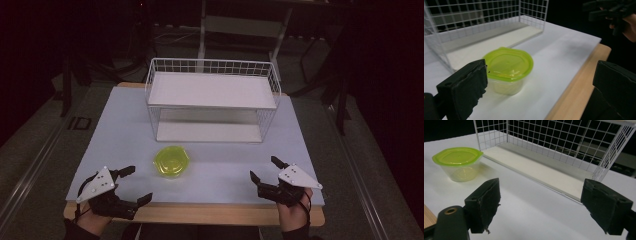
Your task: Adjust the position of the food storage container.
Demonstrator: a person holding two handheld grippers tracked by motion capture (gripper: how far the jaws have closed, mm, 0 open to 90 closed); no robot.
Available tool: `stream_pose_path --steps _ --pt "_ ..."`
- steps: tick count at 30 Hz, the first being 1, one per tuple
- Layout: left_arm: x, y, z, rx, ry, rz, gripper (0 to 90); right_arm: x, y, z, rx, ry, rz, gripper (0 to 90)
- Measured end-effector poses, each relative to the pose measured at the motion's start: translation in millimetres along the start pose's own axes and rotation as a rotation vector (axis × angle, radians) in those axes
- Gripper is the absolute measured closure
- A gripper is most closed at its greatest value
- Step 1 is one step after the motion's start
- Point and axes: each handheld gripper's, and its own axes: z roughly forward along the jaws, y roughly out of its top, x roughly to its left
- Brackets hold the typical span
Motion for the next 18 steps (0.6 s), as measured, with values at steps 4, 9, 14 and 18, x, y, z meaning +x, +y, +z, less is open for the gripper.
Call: stream_pose_path --steps 4,9,14,18 --pt "-7.7 4.2 0.0 0.011 0.000 0.001 0.6 1.3 0.2 -3.0 -0.006 -0.005 -0.006 15.8" --pt "-12.8 10.6 -3.2 0.008 0.006 -0.015 0.6 0.7 -0.2 -4.2 -0.005 -0.006 0.000 15.5" --pt "-7.2 19.1 -0.3 0.040 0.016 -0.031 0.6 0.4 -0.6 -5.6 -0.011 -0.002 0.007 15.4" --pt "-0.2 24.2 1.9 0.065 0.083 -0.051 17.3 1.9 -0.1 -7.4 -0.017 0.005 0.005 15.4"
